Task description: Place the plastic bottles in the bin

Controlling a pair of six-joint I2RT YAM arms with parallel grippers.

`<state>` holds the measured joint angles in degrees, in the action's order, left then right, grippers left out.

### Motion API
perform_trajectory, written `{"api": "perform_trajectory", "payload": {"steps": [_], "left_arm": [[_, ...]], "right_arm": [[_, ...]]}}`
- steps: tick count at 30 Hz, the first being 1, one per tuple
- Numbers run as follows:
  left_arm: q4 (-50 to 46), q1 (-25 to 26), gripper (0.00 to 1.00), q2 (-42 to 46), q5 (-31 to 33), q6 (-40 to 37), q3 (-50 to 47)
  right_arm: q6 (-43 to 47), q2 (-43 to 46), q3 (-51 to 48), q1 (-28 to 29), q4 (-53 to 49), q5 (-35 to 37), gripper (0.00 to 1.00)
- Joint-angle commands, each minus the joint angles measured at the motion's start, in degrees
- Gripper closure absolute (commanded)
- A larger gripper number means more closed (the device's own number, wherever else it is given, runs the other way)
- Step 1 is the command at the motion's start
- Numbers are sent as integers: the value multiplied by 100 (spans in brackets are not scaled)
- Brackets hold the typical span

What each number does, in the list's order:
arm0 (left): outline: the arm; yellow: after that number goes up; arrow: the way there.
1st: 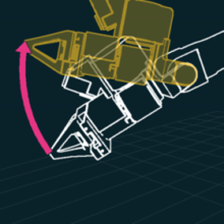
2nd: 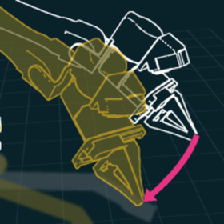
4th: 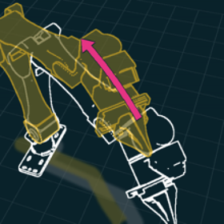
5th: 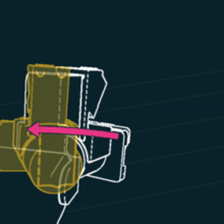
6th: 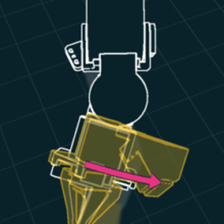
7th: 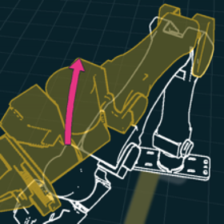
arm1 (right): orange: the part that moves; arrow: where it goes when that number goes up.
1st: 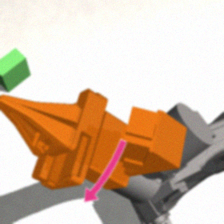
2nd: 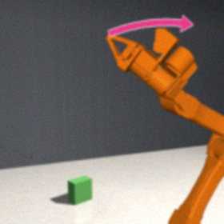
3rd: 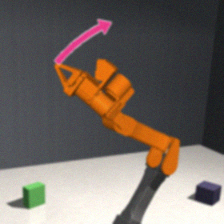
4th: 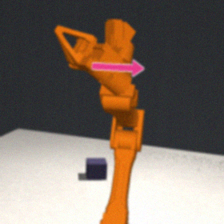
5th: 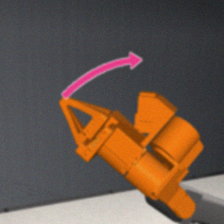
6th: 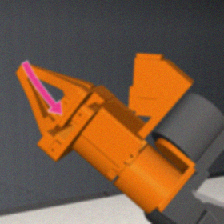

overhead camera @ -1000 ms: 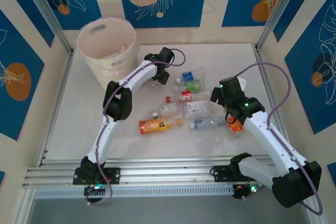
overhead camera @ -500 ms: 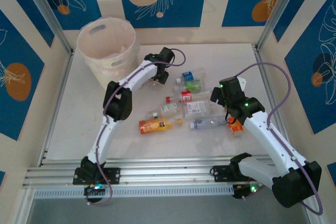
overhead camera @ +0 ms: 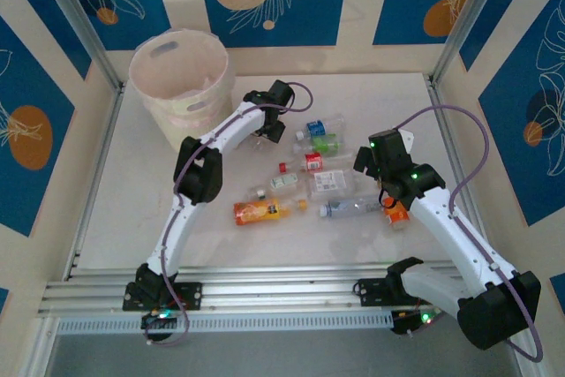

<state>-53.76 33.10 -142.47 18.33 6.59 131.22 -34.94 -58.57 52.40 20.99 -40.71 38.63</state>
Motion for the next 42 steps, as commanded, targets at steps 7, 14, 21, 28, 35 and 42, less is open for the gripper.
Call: {"api": "perform_trajectory", "payload": {"steps": [7, 14, 21, 28, 35, 42], "left_arm": [[-157, -7, 42, 209, -176, 123, 142], [-161, 16, 43, 269, -60, 40, 145], [-120, -40, 34, 102, -52, 18, 178], [-12, -67, 30, -45, -145, 10, 193], [58, -67, 24, -182, -224, 8, 203], [85, -85, 18, -268, -217, 18, 202]], "right_arm": [[-37, 43, 183, 27, 81, 72, 1], [-65, 40, 165, 32, 82, 65, 1], [-66, 60, 159, 28, 40, 96, 1], [-65, 91, 149, 28, 5, 149, 1], [-91, 82, 151, 28, 3, 137, 1], [-92, 82, 163, 28, -22, 179, 1]]}}
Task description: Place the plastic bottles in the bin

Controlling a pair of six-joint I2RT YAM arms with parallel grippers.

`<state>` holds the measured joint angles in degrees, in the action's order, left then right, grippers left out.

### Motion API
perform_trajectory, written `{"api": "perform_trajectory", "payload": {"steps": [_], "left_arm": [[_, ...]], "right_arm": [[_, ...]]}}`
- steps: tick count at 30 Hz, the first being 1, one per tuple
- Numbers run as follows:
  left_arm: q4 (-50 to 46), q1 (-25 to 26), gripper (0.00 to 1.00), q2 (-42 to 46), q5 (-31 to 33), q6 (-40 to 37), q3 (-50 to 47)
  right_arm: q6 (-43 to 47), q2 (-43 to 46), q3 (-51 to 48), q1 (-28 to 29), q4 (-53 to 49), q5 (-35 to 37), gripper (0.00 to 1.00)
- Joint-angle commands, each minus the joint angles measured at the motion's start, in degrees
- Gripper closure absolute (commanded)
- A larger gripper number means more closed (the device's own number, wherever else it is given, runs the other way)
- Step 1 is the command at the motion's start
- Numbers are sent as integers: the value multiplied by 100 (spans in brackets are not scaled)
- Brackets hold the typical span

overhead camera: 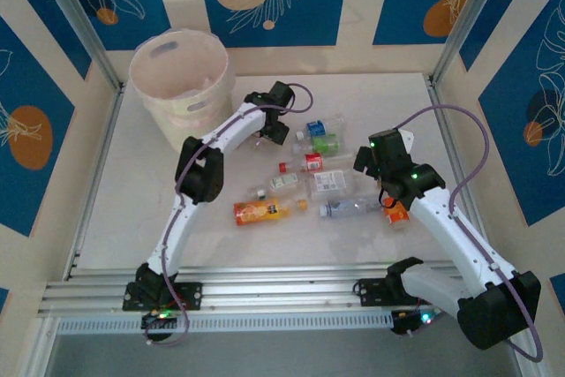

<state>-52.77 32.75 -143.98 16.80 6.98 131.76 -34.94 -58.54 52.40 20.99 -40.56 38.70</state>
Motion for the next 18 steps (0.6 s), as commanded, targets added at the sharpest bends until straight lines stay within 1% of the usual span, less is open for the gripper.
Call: {"api": "perform_trajectory", "payload": {"steps": [1, 8, 18], "left_arm": [[-22, -56, 17, -135, -67, -13, 148], [-46, -103, 16, -202, -140, 12, 152], [-47, -105, 31, -265, -308, 48, 148]], "right_arm": [[-91, 81, 157, 28, -51, 181, 1], [-110, 98, 124, 28, -62, 191, 1], [-99, 141, 104, 28, -62, 224, 1]]}}
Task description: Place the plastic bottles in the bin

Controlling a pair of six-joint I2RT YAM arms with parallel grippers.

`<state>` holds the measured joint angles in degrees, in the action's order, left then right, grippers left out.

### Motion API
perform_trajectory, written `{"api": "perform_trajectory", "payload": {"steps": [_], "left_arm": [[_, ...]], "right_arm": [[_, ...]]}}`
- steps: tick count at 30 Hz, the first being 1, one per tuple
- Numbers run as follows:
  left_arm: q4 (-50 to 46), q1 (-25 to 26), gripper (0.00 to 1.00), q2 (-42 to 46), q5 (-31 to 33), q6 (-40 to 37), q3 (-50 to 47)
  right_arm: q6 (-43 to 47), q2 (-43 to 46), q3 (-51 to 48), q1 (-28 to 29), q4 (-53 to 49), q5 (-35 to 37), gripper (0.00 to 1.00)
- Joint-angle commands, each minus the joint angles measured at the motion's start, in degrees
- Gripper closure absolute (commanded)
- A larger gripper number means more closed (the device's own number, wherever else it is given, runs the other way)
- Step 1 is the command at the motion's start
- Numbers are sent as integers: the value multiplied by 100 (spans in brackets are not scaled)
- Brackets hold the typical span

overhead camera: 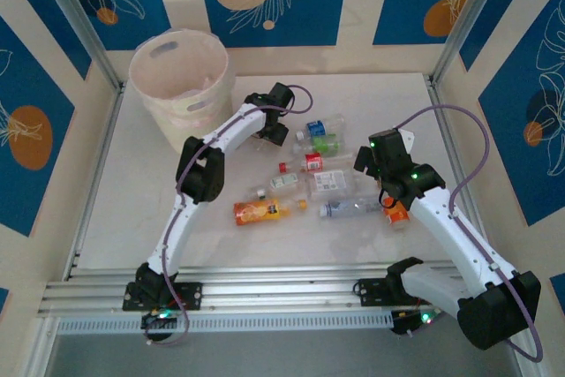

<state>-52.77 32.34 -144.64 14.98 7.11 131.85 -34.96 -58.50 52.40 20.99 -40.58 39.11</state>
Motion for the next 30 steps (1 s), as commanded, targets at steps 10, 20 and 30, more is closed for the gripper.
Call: {"api": "perform_trajectory", "payload": {"steps": [10, 20, 30], "left_arm": [[-57, -54, 48, 69, -92, -8, 139], [12, -13, 52, 616, -310, -60, 139], [-17, 158, 52, 1262, -406, -193, 340]], "right_arm": [[-105, 163, 115, 23, -47, 184, 1], [-64, 163, 164, 28, -52, 175, 1], [-64, 163, 148, 31, 2, 158, 1]]}}
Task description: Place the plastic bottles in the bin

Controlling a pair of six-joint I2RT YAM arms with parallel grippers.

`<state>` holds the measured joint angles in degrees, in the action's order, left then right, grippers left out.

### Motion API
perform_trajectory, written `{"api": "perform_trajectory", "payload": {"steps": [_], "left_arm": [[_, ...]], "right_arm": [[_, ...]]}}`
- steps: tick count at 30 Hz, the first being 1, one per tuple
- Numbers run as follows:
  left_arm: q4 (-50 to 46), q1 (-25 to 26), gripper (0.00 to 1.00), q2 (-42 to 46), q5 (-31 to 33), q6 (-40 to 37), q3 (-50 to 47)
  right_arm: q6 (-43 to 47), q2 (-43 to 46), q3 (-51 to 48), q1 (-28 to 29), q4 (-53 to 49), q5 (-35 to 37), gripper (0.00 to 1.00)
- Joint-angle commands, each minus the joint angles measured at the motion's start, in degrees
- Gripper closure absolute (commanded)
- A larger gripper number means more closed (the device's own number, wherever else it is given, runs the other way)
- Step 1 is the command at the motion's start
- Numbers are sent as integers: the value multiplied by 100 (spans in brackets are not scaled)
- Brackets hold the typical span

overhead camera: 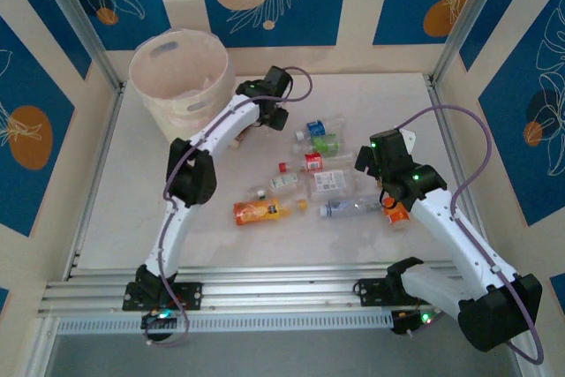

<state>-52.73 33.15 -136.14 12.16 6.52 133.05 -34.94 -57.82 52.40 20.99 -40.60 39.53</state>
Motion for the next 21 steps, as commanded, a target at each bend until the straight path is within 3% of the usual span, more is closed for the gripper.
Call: {"api": "perform_trajectory", "payload": {"steps": [1, 21], "left_arm": [[-28, 102, 52, 472, -155, -142, 229], [261, 363, 51, 2237, -782, -408, 666]], "right_arm": [[-61, 96, 150, 28, 10, 113, 1], [-66, 210, 130, 28, 10, 92, 1]]}}
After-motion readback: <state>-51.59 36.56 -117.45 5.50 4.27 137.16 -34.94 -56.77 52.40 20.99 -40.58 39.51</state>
